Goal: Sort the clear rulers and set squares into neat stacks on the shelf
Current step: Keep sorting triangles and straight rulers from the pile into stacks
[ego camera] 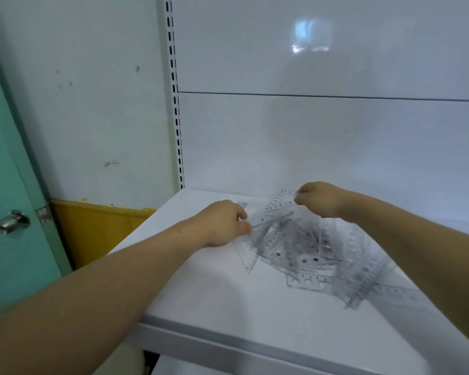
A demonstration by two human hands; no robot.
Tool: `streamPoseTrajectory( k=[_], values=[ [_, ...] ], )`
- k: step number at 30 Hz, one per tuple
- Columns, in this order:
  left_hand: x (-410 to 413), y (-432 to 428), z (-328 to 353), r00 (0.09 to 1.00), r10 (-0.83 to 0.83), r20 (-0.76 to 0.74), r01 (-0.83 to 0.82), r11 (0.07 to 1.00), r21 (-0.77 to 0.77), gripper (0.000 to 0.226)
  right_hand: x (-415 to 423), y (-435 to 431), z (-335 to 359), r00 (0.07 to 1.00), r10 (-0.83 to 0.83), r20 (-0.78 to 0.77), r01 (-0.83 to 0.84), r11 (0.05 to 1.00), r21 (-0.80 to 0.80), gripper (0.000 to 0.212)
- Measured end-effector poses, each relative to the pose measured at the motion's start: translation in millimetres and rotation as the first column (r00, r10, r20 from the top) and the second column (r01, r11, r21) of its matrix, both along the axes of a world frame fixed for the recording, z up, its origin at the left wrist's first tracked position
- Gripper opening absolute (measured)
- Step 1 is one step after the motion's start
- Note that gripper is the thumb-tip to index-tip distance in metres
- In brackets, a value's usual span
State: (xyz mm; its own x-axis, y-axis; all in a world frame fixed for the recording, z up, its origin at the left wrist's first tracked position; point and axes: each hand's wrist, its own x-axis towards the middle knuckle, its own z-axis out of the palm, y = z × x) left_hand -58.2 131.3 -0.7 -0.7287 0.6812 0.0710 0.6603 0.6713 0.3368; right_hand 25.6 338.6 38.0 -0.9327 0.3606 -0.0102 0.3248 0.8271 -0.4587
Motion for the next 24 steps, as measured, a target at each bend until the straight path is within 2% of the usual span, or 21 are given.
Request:
streamPoseTrajectory(
  k=[4,10,12,15,20,24],
  values=[
    [-1.2,3.5,2.7,0.999,-0.024,-0.025,0.024,1.0,-0.004,0.029,9.2,6.1,-3.6,0.999,-0.009,0.046,0.006,0.998,0.064,0.054],
    [-0.7,1.3,-1.2,0.982,-0.101,-0.159,0.099,0.995,-0.025,0.023,13.1,14.0,-6.4,0.999,-0.03,-0.012,0.03,0.998,0.059,0.056],
    [-2.1,1.3,-2.9,0.985,-0.098,-0.14,0.101,0.995,0.014,0.018,13.3,14.8,-5.5,0.999,-0.034,-0.024,0.035,0.998,0.053,0.056],
    [-0.4,1.9,-1.0,0.984,-0.137,-0.115,0.143,0.989,0.039,0.022,13.5,15.1,-4.4,0.999,-0.027,-0.022,0.028,0.997,0.072,0.056],
    [5.9,0.0,0.2,0.949,-0.238,-0.205,0.241,0.97,-0.013,0.021,14.9,13.9,-1.3,0.999,-0.025,-0.027,0.026,0.997,0.07,0.056],
    [12.0,-2.3,1.0,0.964,-0.223,-0.146,0.225,0.974,-0.008,0.033,16.9,12.4,-0.8,0.999,-0.035,-0.03,0.037,0.996,0.078,0.055]
  ],
)
